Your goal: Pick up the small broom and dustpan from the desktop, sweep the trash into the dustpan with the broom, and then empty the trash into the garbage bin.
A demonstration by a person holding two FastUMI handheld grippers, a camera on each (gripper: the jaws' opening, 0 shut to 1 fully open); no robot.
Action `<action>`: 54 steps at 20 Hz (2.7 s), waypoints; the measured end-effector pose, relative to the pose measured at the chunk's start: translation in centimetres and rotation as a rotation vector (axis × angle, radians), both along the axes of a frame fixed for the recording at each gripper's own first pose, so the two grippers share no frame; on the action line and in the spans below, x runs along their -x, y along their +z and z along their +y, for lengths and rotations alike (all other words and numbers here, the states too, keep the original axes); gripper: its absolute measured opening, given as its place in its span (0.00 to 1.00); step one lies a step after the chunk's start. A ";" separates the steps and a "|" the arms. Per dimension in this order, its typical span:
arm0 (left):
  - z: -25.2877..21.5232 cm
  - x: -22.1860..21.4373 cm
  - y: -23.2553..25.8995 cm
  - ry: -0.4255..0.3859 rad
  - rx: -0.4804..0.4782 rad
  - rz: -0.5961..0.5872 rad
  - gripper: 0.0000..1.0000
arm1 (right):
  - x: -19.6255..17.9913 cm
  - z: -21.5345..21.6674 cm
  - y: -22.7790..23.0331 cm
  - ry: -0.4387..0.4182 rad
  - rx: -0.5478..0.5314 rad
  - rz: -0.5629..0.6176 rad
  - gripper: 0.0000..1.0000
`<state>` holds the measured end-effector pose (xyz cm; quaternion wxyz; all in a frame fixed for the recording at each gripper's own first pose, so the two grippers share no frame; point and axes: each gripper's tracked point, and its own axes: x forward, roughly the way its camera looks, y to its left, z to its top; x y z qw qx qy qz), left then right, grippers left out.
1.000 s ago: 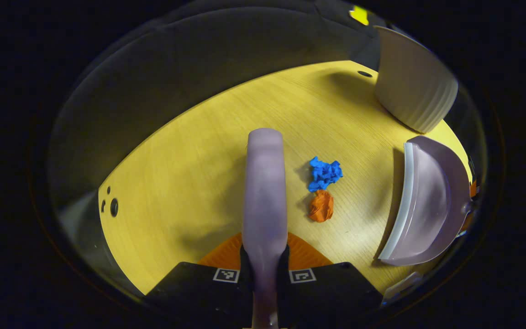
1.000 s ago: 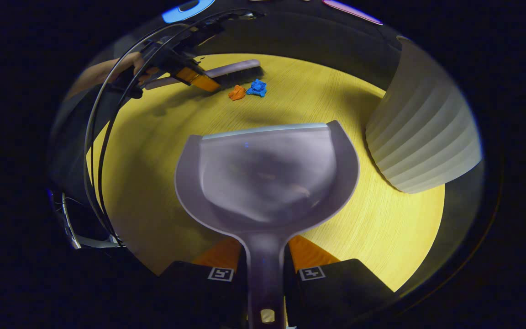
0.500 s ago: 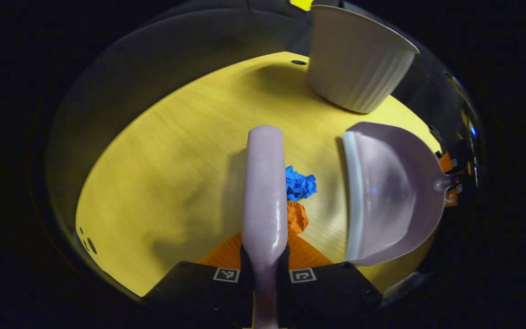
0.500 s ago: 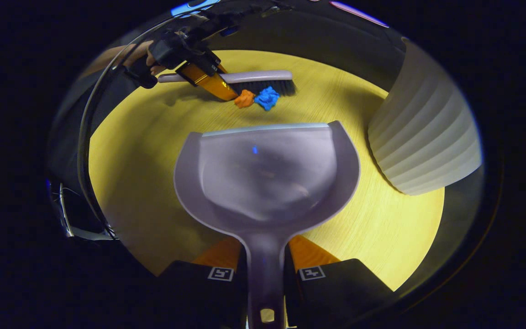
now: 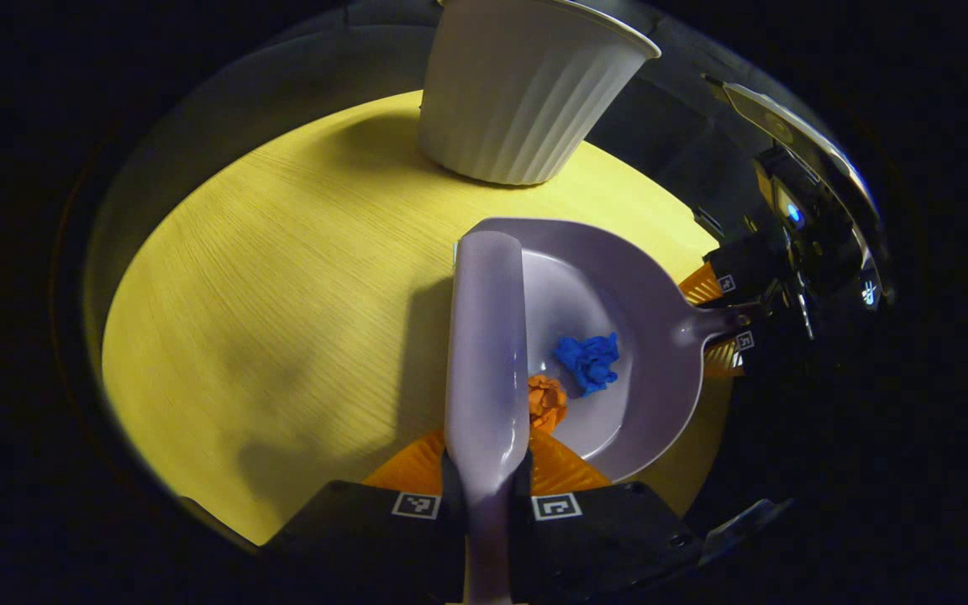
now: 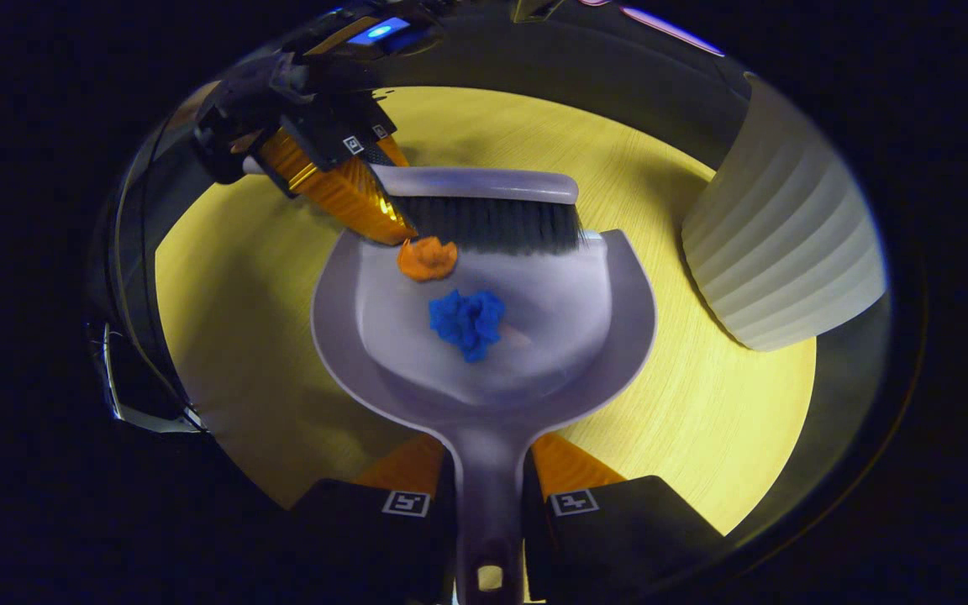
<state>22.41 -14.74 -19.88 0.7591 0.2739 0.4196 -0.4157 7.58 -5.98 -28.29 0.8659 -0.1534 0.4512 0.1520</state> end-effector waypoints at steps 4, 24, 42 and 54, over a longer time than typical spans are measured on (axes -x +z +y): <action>0.3 1.3 0.8 0.149 0.107 -0.014 0.25 | -0.4 -0.5 -0.5 -0.010 -0.001 -0.012 0.37; 17.9 14.5 -7.7 0.708 0.458 -0.265 0.25 | -0.4 -0.8 4.1 -0.032 -0.045 -0.125 0.37; 20.1 19.5 -10.5 0.899 0.478 -0.255 0.25 | -0.8 -2.7 8.8 -0.279 -0.072 -0.260 0.37; 19.1 16.3 -6.3 0.914 0.417 -0.308 0.25 | -1.9 -3.6 9.4 -0.357 0.116 -0.336 0.37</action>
